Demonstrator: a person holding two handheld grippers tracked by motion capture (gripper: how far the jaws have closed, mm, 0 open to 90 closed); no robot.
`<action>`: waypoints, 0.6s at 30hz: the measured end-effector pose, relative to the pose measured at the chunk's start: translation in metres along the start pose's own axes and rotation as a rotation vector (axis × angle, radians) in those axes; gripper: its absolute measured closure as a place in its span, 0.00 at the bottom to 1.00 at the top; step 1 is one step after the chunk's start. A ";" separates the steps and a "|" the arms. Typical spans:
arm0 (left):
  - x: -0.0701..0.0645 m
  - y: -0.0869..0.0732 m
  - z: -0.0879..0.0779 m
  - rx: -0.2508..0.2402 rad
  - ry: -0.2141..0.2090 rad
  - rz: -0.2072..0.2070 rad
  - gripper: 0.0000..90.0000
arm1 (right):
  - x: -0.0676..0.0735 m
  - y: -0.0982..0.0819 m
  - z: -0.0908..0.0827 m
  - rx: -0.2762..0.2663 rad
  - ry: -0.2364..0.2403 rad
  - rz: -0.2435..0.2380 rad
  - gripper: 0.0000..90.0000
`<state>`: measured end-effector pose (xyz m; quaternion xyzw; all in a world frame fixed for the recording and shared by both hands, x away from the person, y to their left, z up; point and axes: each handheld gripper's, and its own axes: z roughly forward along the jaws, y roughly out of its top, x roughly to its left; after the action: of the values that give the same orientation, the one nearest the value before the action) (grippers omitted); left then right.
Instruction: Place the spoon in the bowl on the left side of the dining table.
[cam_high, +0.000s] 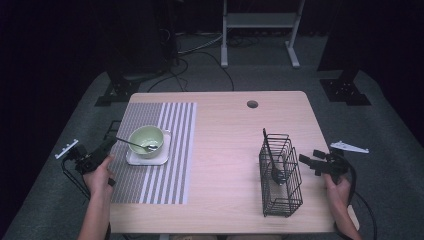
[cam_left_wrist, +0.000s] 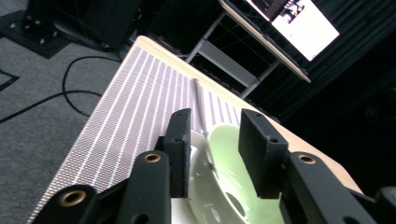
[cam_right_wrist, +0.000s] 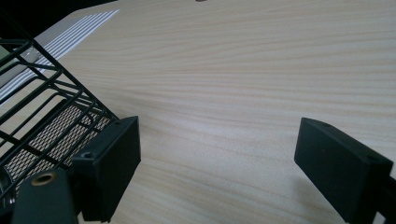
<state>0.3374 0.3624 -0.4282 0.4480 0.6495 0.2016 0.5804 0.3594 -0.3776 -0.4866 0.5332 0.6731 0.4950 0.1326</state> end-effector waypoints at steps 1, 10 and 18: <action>-0.001 -0.001 -0.001 0.004 -0.006 0.008 0.67 | 0.000 0.000 0.000 0.000 -0.002 0.002 0.15; -0.013 -0.010 -0.006 0.019 -0.001 0.090 0.54 | 0.000 0.000 0.000 0.001 -0.003 0.002 0.15; -0.021 -0.019 -0.007 0.036 -0.018 0.105 0.46 | 0.001 0.000 0.000 0.000 -0.002 -0.001 0.15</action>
<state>0.3231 0.3375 -0.4292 0.4936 0.6233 0.2159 0.5668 0.3591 -0.3773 -0.4863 0.5333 0.6735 0.4942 0.1334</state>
